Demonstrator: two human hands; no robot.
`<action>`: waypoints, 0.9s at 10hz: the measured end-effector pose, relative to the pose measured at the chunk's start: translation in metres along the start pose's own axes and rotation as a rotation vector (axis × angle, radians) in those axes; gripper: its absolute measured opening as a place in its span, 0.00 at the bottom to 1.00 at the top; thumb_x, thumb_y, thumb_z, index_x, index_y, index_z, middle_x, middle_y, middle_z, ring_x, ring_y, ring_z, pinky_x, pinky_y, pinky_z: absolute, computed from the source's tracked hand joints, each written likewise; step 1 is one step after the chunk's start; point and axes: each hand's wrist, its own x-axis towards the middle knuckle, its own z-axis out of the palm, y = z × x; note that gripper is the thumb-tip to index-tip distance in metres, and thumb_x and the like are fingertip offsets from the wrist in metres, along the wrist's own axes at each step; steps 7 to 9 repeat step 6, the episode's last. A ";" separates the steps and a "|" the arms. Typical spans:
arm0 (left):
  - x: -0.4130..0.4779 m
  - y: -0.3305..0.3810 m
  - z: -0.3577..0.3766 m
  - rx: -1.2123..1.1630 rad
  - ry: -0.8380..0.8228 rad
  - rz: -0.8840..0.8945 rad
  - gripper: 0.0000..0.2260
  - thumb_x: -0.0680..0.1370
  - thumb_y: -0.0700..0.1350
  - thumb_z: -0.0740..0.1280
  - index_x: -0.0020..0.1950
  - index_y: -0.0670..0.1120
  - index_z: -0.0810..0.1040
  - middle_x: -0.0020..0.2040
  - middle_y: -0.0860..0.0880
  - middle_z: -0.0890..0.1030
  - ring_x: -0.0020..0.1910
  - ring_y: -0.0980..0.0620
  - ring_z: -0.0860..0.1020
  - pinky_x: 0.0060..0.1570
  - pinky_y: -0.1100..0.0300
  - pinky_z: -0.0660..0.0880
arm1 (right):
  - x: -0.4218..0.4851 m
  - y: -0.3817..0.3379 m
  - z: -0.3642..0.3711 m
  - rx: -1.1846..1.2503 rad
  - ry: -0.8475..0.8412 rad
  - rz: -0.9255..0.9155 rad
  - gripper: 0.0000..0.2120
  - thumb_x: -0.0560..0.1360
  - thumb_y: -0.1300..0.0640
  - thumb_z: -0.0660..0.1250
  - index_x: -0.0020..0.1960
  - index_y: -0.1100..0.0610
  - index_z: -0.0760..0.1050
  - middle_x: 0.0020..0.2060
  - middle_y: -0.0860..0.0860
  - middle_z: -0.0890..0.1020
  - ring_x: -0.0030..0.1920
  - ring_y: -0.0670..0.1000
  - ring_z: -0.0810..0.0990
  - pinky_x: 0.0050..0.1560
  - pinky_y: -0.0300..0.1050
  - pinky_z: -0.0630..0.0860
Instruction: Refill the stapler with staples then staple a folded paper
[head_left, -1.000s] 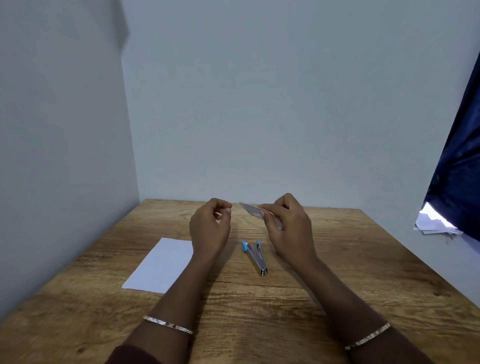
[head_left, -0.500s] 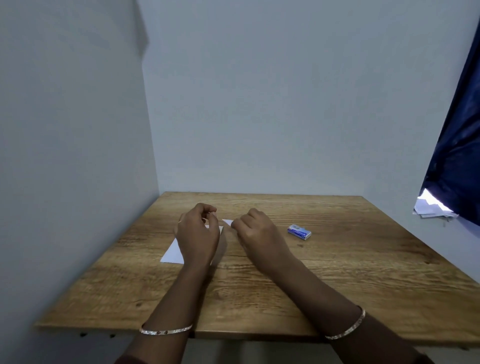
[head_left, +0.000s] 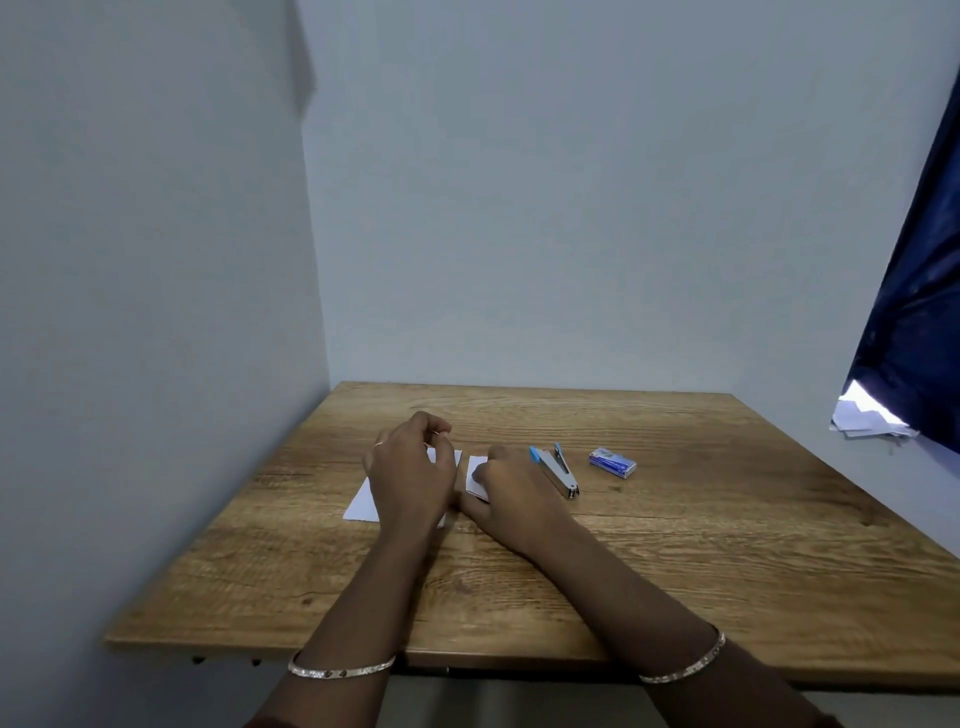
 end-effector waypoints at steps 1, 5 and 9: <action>0.001 -0.001 0.000 0.008 0.003 0.002 0.06 0.76 0.39 0.67 0.46 0.48 0.83 0.40 0.56 0.82 0.47 0.48 0.81 0.61 0.46 0.71 | -0.001 0.006 0.003 0.029 -0.007 0.018 0.21 0.75 0.41 0.68 0.39 0.60 0.78 0.40 0.51 0.70 0.42 0.50 0.69 0.40 0.45 0.62; -0.010 -0.007 0.002 0.111 -0.068 0.084 0.06 0.77 0.41 0.67 0.45 0.49 0.82 0.40 0.56 0.83 0.47 0.49 0.80 0.57 0.49 0.71 | -0.015 0.038 -0.023 0.153 0.428 0.181 0.09 0.79 0.57 0.65 0.46 0.57 0.83 0.41 0.51 0.81 0.46 0.52 0.76 0.44 0.47 0.70; -0.015 -0.008 0.002 0.160 -0.064 0.169 0.04 0.77 0.42 0.68 0.45 0.50 0.81 0.41 0.55 0.83 0.47 0.50 0.79 0.53 0.53 0.67 | -0.031 0.048 -0.027 0.131 0.458 0.209 0.09 0.79 0.57 0.64 0.45 0.56 0.82 0.40 0.50 0.81 0.45 0.52 0.77 0.44 0.48 0.72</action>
